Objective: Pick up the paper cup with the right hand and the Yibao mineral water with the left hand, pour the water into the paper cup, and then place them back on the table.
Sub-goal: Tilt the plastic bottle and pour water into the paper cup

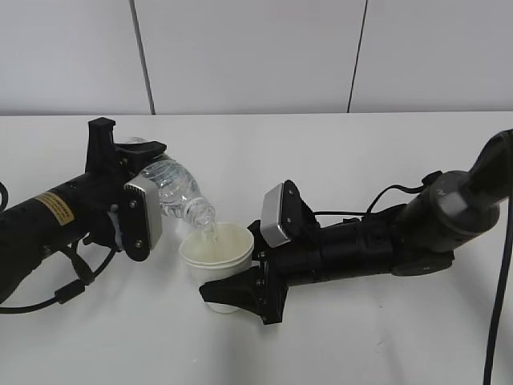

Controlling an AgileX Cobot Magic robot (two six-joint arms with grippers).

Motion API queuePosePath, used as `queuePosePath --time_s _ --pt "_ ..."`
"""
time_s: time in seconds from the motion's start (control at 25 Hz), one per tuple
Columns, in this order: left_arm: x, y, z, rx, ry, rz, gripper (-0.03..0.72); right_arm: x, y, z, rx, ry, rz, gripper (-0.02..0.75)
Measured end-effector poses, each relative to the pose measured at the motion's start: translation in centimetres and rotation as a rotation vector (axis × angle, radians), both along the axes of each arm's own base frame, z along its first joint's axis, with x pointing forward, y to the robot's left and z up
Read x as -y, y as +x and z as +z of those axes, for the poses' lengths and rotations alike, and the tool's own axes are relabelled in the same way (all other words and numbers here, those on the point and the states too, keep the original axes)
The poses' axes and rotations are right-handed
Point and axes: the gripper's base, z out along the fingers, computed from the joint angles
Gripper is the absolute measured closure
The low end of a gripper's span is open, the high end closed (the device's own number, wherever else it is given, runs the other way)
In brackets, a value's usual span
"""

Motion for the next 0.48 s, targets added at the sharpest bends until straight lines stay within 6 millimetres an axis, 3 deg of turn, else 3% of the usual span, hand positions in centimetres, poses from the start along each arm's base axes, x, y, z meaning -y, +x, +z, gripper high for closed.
queuePosePath --time_s 0.48 --pt "-0.04 0.03 0.01 0.002 0.001 0.005 0.347 0.00 0.00 0.00 0.002 0.000 0.001 0.206"
